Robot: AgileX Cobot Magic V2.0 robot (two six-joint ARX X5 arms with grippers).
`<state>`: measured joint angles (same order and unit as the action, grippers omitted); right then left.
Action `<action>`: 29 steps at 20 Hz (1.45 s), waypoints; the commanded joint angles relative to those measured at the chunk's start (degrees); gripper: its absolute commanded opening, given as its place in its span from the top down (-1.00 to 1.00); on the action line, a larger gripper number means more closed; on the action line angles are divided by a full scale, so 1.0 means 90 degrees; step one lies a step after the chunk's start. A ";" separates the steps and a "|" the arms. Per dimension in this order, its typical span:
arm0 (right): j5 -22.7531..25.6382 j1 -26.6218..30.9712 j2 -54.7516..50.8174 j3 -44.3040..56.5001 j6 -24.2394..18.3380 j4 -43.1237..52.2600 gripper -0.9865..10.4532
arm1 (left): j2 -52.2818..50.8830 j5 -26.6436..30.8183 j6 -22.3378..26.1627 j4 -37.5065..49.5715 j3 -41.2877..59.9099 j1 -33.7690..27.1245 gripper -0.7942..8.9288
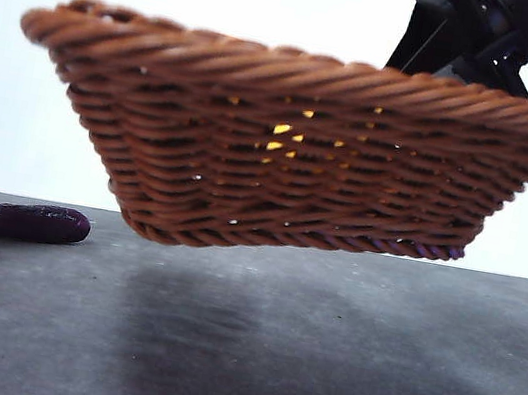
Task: Help me put the vegetables on the table into the basket
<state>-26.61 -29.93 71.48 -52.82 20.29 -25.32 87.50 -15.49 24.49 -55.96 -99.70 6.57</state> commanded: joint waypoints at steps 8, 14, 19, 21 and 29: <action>-0.0151 0.0000 -0.0070 -0.0044 -0.0464 -0.0367 0.85 | 0.2526 0.0061 0.1532 0.0255 0.0024 -0.0580 -0.13; -0.0168 0.0000 -0.0070 -0.0044 -0.0597 -0.0325 0.85 | 0.3230 0.0216 0.1821 0.0627 0.0024 -0.0775 -0.13; -0.0163 0.0000 -0.0070 -0.0044 -0.0602 -0.0119 0.85 | 0.3810 0.0177 0.1834 0.0682 0.0024 -0.0763 -0.13; -0.0155 0.0000 -0.0070 -0.0044 -0.0622 -0.0095 0.85 | 0.3951 0.0177 0.1831 0.0687 0.0024 -0.0763 -0.13; -0.0109 0.0000 -0.0070 -0.0044 -0.0617 0.0002 0.85 | 0.4257 0.0175 0.1375 0.0908 0.0027 -0.0678 0.36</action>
<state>-27.00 -29.91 71.35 -52.82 14.50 -26.35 125.03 -13.69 37.76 -47.81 -99.70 0.23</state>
